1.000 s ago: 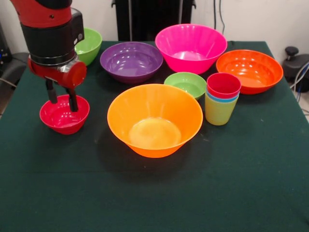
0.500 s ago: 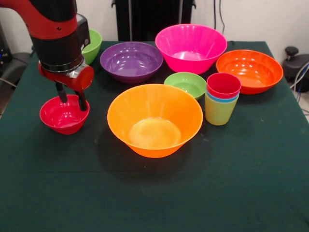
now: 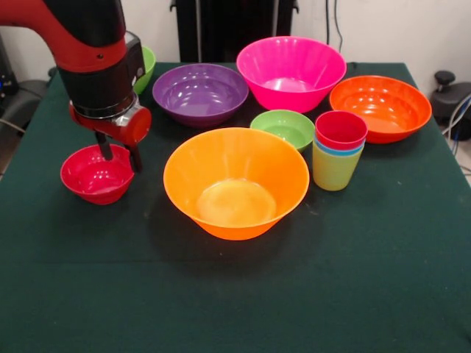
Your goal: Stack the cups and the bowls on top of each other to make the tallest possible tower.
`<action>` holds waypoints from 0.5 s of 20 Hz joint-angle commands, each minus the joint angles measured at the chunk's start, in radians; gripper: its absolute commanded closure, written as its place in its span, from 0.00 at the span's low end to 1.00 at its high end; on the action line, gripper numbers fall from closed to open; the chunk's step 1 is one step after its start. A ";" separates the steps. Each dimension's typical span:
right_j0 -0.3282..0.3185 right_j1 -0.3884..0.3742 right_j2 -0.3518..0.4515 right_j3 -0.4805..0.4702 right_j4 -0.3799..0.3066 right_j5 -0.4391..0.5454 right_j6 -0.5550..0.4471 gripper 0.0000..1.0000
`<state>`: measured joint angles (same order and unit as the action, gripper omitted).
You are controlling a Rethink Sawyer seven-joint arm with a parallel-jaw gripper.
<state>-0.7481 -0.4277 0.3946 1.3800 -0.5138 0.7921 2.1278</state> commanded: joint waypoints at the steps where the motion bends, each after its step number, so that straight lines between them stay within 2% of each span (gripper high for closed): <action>1: 0.027 0.027 0.012 0.032 -0.078 -0.084 -0.127 0.00; 10: 0.031 0.053 -0.014 0.031 -0.107 -0.151 -0.113 0.00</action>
<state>-0.7479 -0.4100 0.3919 1.3854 -0.5138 0.7214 2.1278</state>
